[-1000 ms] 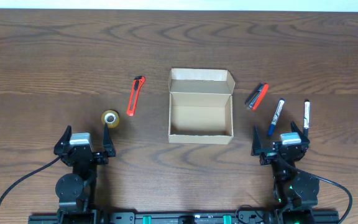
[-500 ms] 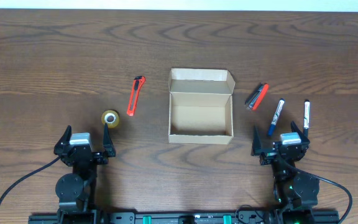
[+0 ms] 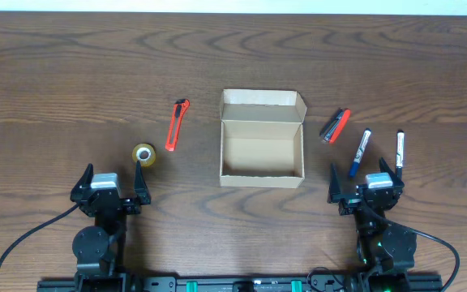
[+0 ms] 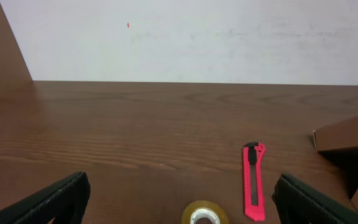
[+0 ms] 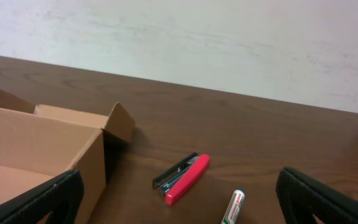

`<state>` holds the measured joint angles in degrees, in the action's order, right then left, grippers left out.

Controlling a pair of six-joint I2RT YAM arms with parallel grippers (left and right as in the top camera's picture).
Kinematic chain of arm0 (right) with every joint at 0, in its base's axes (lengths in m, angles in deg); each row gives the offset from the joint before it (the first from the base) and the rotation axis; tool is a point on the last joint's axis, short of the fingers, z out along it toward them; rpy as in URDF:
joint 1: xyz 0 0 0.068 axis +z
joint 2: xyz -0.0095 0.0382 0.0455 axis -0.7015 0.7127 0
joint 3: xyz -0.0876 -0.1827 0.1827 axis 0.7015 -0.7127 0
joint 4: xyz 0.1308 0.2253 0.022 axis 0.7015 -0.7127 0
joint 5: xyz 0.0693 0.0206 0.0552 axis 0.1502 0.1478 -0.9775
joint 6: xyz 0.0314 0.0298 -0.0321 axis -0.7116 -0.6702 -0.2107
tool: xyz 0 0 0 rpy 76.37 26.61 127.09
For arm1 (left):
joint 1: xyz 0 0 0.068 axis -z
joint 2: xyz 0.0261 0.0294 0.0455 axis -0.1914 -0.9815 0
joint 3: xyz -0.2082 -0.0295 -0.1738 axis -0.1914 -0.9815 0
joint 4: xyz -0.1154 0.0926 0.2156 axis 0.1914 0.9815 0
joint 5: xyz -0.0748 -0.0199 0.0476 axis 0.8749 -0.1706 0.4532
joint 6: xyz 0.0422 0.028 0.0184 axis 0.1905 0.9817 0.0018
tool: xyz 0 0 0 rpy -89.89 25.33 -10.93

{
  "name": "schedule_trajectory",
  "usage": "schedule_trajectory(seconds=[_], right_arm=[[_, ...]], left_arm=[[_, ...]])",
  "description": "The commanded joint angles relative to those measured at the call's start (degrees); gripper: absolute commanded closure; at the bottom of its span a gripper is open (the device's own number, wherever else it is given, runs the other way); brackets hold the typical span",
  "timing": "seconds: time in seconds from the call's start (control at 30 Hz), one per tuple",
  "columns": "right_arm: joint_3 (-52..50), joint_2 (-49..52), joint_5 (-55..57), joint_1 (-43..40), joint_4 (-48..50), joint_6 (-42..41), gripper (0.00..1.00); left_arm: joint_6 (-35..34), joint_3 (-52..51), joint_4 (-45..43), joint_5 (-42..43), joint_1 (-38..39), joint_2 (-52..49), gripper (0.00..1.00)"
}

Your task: Pack container

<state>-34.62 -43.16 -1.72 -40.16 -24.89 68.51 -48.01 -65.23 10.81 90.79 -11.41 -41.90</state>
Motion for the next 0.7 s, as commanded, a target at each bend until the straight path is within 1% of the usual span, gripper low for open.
schedule_trajectory(seconds=[0.0, 0.07, 0.1, 0.2, 0.3, 0.33, 0.4, 0.47, 0.5, 0.6, 0.67], right_arm=[[-0.09, -0.26, -0.42, 0.52, -0.31, -0.85, 0.01], [-0.09, -0.17, -0.52, 0.52, -0.13, -1.14, 0.01], [-0.07, -0.17, -0.85, 0.52, 0.44, -2.69, 0.01], [0.02, -0.17, -3.98, 0.52, 2.03, -11.56, 0.01], [0.2, 0.09, -4.5, 0.52, -0.61, -18.62, 0.01], [0.57, 0.59, -4.79, 0.52, -0.37, -22.12, 0.01], [2.36, 1.64, -5.07, 0.52, -1.33, -25.18, 0.01], [5.68, 3.21, -3.43, 0.48, -4.94, -25.2, 0.01], [8.52, 4.63, -1.77, 0.44, -8.31, -24.59, 0.01], [18.08, 10.64, 1.6, 0.42, -18.25, -20.83, 0.01], [24.41, 15.93, 2.23, 0.42, -22.82, -17.81, 0.01]], left_arm=[[-0.63, -0.85, 3.04, 0.11, -0.35, 0.52, 0.05], [-0.63, -0.85, 3.04, 0.11, -0.35, 0.52, 0.05], [-0.63, -0.85, 3.04, 0.11, -0.35, 0.52, 0.05], [-0.63, -0.85, 3.04, 0.11, -0.35, 0.52, 0.05], [-0.39, -0.85, 3.04, -0.44, -0.35, 0.52, 0.05], [-0.42, -0.85, 2.99, -0.46, -0.35, 0.52, 0.05], [-0.44, -0.85, 2.67, -0.44, -0.35, 0.52, 0.05], [-0.44, -0.85, 2.95, -0.46, -0.35, 0.52, 0.05], [-0.44, -0.85, 3.04, -0.46, -0.35, 0.5, 0.05], [-0.44, -0.85, 3.04, -0.44, -0.35, 0.48, 0.05], [-0.46, -0.85, 3.04, -0.44, -0.35, 0.48, 0.05]])
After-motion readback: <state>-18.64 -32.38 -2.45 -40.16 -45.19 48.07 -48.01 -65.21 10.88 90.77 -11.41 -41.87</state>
